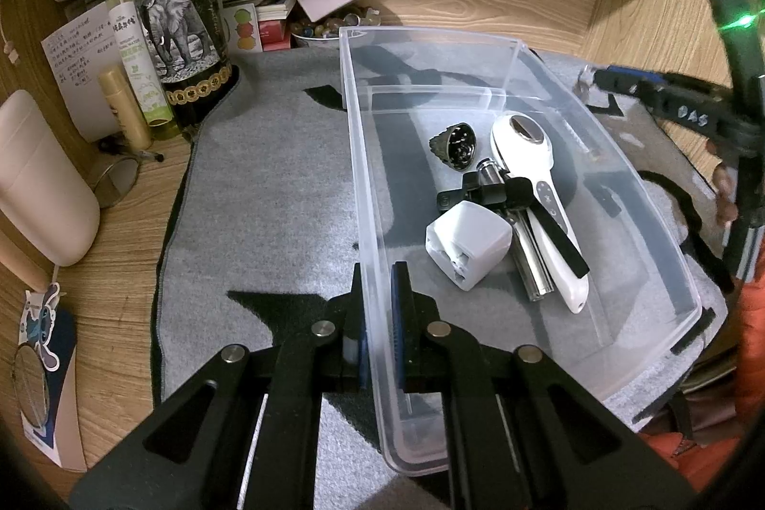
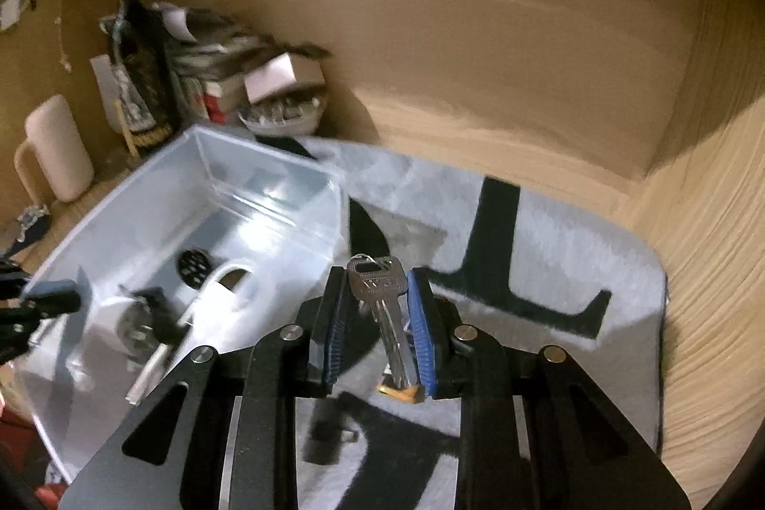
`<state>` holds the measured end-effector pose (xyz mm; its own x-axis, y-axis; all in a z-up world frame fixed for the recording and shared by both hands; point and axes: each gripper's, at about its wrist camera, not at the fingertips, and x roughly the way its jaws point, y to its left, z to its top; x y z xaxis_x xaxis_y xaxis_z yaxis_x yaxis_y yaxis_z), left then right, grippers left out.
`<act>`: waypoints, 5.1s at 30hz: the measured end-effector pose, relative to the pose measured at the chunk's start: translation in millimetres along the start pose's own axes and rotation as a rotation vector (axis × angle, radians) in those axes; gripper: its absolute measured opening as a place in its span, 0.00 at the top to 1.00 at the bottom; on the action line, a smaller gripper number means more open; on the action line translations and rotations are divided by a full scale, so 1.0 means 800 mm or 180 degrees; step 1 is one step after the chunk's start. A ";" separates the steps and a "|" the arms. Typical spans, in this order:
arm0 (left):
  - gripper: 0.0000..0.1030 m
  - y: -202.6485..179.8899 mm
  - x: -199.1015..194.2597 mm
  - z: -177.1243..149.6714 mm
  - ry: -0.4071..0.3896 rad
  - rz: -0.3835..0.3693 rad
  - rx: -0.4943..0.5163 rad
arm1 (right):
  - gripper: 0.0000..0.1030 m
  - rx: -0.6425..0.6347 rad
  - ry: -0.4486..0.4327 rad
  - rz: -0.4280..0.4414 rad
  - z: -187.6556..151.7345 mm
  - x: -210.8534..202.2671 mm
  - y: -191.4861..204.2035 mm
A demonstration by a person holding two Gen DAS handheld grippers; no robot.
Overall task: Organize rigid objects
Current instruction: 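Move the right tool to the bunch of keys and grasp them, then carry the keys into the box and open the right tool, then move the right tool to the black-and-gold small box and grasp it, then carry the black-and-gold box into the box and open the right tool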
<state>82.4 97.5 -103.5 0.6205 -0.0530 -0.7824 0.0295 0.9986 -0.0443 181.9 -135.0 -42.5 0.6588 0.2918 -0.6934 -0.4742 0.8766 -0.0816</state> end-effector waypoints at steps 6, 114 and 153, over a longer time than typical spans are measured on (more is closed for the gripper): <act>0.93 0.000 0.000 0.000 0.0000 0.0001 0.0001 | 0.78 -0.0071 -0.0306 0.0044 0.018 -0.041 0.017; 0.93 -0.003 -0.001 0.003 0.0023 0.0044 0.0007 | 0.79 0.0230 0.0611 -0.0131 -0.045 0.070 -0.028; 0.93 -0.004 -0.001 0.002 0.0019 0.0044 0.0004 | 0.79 -0.0422 -0.0248 0.0376 0.019 -0.041 0.095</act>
<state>83.6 94.7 -101.8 0.6161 -0.0391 -0.7867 0.0217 0.9992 -0.0327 132.7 -72.4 -15.1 0.6348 0.4229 -0.6466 -0.6203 0.7780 -0.1001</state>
